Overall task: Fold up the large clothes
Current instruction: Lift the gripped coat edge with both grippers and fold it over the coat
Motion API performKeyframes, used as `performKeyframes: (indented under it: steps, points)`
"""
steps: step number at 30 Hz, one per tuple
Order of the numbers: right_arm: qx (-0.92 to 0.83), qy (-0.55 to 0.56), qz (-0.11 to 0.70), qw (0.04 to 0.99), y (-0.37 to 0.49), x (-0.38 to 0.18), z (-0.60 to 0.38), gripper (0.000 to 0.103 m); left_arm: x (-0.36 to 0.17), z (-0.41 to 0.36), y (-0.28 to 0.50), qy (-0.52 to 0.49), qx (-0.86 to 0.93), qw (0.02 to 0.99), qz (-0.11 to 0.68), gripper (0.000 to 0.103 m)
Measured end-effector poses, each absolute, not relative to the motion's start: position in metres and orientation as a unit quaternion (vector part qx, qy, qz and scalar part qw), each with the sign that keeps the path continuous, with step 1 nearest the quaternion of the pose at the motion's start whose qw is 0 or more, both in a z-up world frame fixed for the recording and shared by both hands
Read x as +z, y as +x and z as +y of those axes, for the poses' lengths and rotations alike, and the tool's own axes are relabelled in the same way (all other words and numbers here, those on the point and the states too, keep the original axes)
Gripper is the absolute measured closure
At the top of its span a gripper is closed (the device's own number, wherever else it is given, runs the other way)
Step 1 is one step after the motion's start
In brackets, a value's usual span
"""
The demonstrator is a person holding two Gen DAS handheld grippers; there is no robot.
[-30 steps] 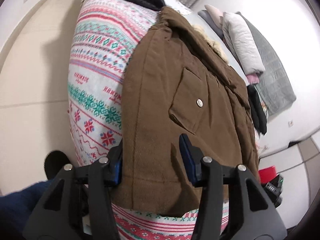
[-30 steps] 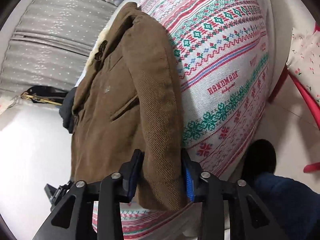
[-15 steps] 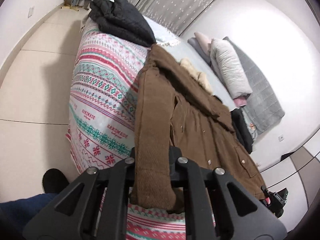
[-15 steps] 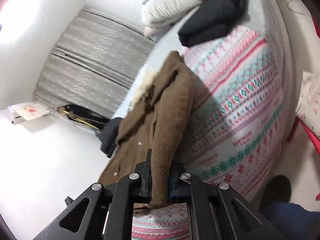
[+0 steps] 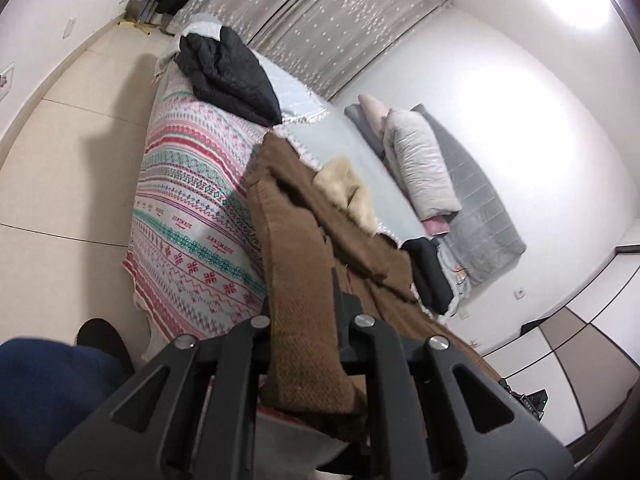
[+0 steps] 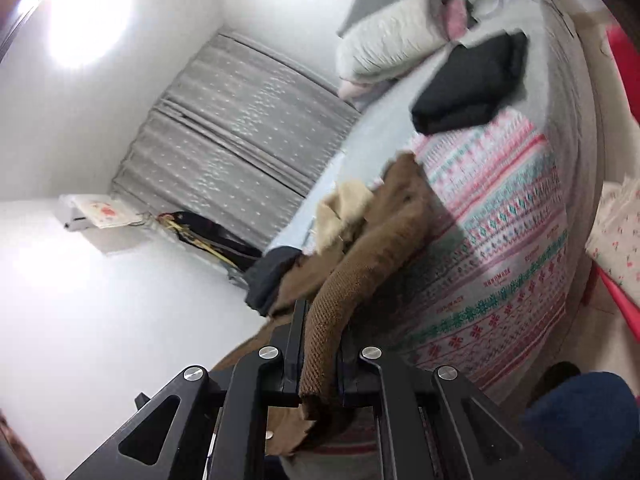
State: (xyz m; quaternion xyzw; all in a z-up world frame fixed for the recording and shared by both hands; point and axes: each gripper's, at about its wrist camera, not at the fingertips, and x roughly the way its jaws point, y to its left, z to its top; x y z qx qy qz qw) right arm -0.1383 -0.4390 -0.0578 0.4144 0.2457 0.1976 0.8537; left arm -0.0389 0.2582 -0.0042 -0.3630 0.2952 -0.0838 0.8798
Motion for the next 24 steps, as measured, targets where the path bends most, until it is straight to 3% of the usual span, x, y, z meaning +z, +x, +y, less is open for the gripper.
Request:
performKeyframes:
  steps: [5,11,17,24]
  points:
    - [0.203,0.397,0.223,0.867,-0.173,-0.029,-0.437,0.093,-0.001,0.251,-0.066,-0.345,-0.080,0.887,0.297,0.090]
    - [0.179,0.412,0.253,0.857,-0.158,-0.056,-0.437,0.093,-0.029,0.255,-0.049,-0.364,-0.070,0.871,0.323,0.089]
    - [0.183,0.408,0.223,0.866,-0.153,-0.043,-0.439,0.093,0.000,0.255,-0.040,-0.366,-0.085,0.881,0.288,0.089]
    - [0.194,0.417,0.188,0.868,-0.100,-0.016,-0.440,0.093,0.032,0.264,0.029,-0.400,-0.080,0.876,0.258,0.089]
